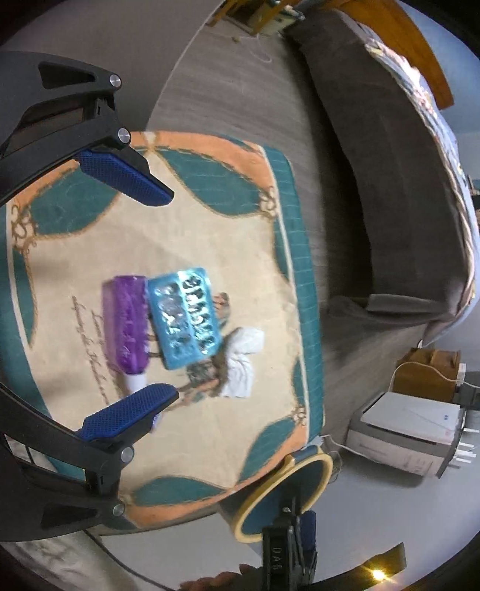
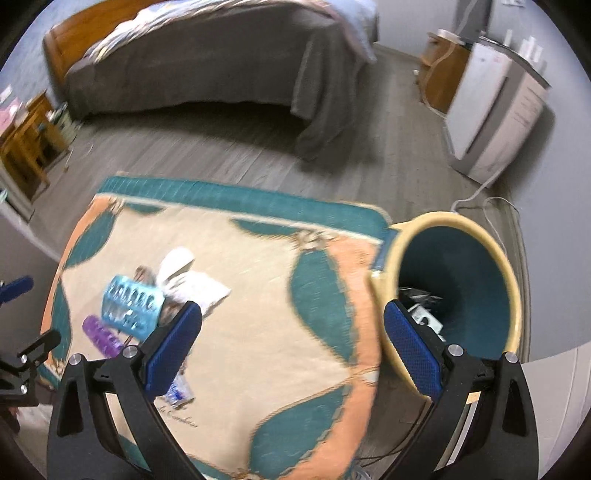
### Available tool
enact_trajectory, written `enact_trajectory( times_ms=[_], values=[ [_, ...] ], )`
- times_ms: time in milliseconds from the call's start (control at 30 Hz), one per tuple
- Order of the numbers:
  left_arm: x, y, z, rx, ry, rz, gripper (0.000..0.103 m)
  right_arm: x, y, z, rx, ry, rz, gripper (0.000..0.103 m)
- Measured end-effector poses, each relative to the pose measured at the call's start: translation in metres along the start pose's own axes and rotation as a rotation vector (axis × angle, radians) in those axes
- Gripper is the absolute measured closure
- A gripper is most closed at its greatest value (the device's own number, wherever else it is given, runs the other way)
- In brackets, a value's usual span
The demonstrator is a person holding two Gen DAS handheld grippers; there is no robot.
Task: Collect trash
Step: 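Move both tools back over the remaining trash on the mat, then grasp the purple spray bottle with the left tool while the right tool grasps the small COLTALIN box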
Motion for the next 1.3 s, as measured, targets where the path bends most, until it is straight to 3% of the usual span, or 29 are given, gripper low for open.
enact_trajectory(
  times_ms=[200, 400, 533, 567, 767, 967, 1067, 1167, 1300],
  values=[
    [0.015, 0.019, -0.01, -0.057, 0.091, -0.089, 0.007, -0.027, 0.013, -0.009, -0.054, -0.034, -0.002, 0.006],
    [0.055, 0.048, -0.033, -0.162, 0.316, -0.145, 0.01, -0.028, 0.023, -0.011, -0.082, -0.026, -0.009, 0.006],
    [0.062, 0.063, -0.044, -0.219, 0.378, -0.133, 0.025, -0.033, 0.029, -0.018, -0.107, -0.036, 0.013, 0.006],
    [0.061, 0.066, -0.047, -0.237, 0.387, -0.129, 0.031, -0.035, 0.031, -0.02, -0.113, -0.05, 0.013, 0.007],
    [0.06, 0.067, -0.047, -0.242, 0.371, -0.137, 0.049, -0.041, 0.037, -0.03, -0.145, -0.092, 0.019, 0.015],
    [0.062, 0.069, -0.06, -0.294, 0.443, -0.109, 0.051, -0.052, 0.033, -0.04, -0.16, -0.127, 0.03, 0.025],
    [0.059, 0.069, -0.062, -0.305, 0.431, -0.113, 0.051, -0.061, 0.032, -0.05, -0.18, -0.133, 0.049, 0.036],
    [0.052, 0.07, -0.063, -0.314, 0.416, -0.104, 0.058, -0.074, 0.031, -0.058, -0.2, -0.159, 0.065, 0.042],
    [0.041, 0.07, -0.061, -0.32, 0.357, -0.114, 0.06, -0.087, 0.033, -0.067, -0.215, -0.205, 0.064, 0.048]
  ],
)
Point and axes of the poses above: each gripper's, at about its wrist camera, not at the fingertips, and y roughly the way its jaws point, x to its right, z to its top, the point moved 8 cm from there along y, roughly the way its jaws point, and after that the axes turned 7 degrees about -z, right-handed, at the moved point
